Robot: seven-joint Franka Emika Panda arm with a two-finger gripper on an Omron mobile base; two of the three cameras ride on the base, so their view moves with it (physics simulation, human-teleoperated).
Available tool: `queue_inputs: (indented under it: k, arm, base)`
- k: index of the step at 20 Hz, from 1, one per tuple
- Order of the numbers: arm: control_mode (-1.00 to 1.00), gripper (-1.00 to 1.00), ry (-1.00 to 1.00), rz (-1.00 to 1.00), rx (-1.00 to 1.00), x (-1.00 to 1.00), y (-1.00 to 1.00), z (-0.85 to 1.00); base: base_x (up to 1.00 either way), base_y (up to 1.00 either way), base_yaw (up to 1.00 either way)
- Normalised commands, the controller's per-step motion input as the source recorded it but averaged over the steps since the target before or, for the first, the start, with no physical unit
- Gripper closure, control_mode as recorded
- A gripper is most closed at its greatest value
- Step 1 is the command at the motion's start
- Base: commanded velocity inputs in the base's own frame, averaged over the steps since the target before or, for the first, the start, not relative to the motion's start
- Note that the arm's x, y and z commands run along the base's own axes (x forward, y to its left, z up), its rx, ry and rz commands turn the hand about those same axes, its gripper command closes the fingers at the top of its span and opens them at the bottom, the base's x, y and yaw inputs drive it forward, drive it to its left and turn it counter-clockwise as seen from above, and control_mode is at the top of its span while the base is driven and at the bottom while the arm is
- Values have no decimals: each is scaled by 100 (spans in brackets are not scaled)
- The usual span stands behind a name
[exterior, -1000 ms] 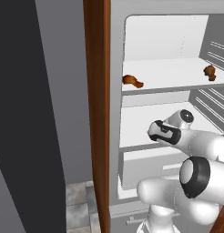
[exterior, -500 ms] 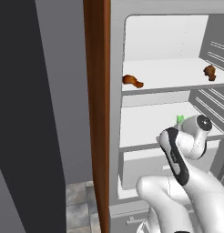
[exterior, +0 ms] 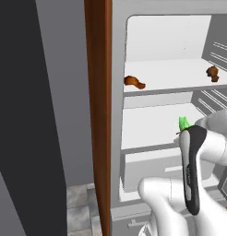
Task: Gather the bell pepper and corn from the fridge and place them on a tray on the dining counter. Then gather the chicken drumsticks from the fridge and place them on the other tray.
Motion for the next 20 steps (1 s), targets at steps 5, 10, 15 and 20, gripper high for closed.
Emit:
queue_inputs:
  k: [5,10,15,20]
  arm:
    - [-100,100,-14,3,-12,-77,5,71]
    - [100,100,-9,1,-8,-64,5,27]
    - [100,100,0,0,0,0,0,0]
    - [100,100,0,0,0,0,0,0]
  base:
    - [0,0,0]
    - [-18,3,0]
    - [-93,18,1]
    - [-100,19,1]
